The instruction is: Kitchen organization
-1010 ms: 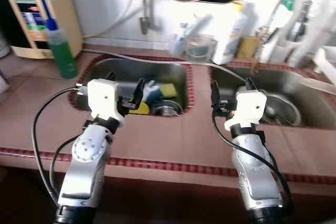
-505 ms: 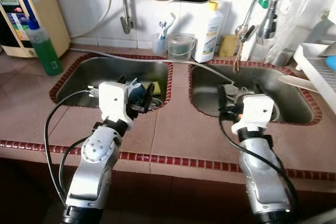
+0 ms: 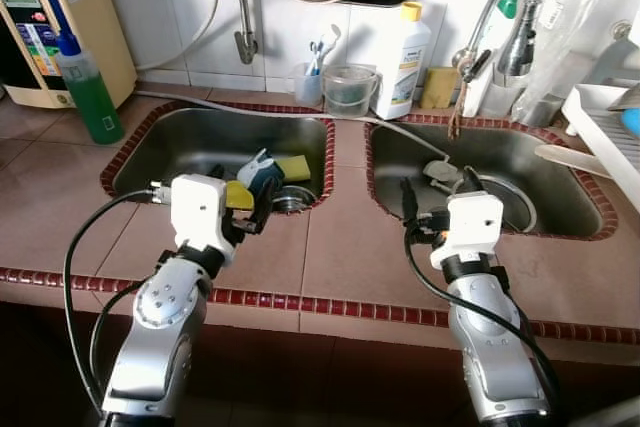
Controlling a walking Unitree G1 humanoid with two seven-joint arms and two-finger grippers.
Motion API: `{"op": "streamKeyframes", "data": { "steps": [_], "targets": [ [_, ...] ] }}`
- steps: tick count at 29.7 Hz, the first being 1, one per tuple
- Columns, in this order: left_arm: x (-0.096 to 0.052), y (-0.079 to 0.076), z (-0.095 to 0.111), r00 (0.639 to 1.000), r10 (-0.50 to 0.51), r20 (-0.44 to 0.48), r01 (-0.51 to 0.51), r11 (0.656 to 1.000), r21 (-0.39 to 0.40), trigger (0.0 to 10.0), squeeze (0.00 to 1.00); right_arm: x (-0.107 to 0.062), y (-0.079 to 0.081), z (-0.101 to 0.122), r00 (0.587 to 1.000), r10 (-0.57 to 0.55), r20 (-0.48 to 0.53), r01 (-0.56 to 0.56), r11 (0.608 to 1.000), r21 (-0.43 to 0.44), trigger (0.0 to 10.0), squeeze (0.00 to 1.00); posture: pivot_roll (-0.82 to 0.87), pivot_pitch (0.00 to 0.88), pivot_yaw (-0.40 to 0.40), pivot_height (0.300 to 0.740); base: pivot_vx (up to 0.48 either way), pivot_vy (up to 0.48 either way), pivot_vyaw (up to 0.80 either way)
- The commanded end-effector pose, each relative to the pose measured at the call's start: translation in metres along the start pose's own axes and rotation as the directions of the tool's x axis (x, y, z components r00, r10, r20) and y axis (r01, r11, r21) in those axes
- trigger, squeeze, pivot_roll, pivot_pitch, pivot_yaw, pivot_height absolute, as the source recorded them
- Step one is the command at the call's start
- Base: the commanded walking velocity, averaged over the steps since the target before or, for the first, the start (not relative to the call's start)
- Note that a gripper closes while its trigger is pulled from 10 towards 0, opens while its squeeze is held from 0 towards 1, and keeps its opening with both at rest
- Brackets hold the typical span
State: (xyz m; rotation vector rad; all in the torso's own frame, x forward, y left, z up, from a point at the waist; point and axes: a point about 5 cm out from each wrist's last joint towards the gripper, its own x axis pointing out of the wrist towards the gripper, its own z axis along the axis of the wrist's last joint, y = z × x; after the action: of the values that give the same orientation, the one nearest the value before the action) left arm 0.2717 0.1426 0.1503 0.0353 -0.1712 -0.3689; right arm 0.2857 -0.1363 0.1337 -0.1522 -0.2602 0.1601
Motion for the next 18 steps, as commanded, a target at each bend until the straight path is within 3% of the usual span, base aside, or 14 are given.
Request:
{"op": "streamKeyframes", "data": {
  "steps": [1,3,11,15,17,18],
  "targets": [
    [-0.005,-0.005,0.006,0.997,-0.072,0.039,0.072,0.997,0.017,10.0,0.0,-0.001,0.008,0.006,0.995,0.094,0.024,-0.094,0.996,0.008,10.0,0.0,-0.13,0.0,0.001,0.74,0.0,0.0,0.0],
    [-0.018,-0.008,0.005,0.983,-0.179,0.036,0.177,0.983,0.053,10.0,0.0,-0.008,0.021,0.005,0.967,0.253,0.017,-0.254,0.967,0.01,10.0,0.0,-0.12,0.0,-0.005,0.74,0.0,0.0,0.0],
    [-0.037,-0.003,0.0,0.963,-0.27,0.01,0.269,0.961,0.067,10.0,0.0,-0.019,0.026,0.002,0.884,0.467,-0.005,-0.467,0.884,0.006,10.0,0.0,-0.11,0.002,-0.018,0.74,0.0,0.0,0.0],
    [-0.05,-0.009,0.0,0.939,-0.345,0.009,0.343,0.936,0.083,10.0,0.0,-0.029,0.029,-0.004,0.821,0.569,-0.041,-0.569,0.822,0.013,10.0,0.0,-0.1,0.007,-0.029,0.74,0.0,0.0,0.0],
    [-0.061,-0.012,-0.005,0.912,-0.411,-0.009,0.408,0.904,0.129,10.0,0.0,-0.039,0.031,-0.009,0.75,0.657,-0.071,-0.656,0.754,0.048,10.0,0.0,-0.1,0.018,-0.037,0.74,0.0,0.0,0.0],
    [-0.062,-0.013,-0.006,0.909,-0.416,-0.013,0.414,0.9,0.135,10.0,0.0,-0.04,0.032,-0.01,0.738,0.671,-0.077,-0.669,0.742,0.053,10.0,0.0,-0.1,0.018,-0.037,0.74,0.0,0.0,0.0]
  ]
}}
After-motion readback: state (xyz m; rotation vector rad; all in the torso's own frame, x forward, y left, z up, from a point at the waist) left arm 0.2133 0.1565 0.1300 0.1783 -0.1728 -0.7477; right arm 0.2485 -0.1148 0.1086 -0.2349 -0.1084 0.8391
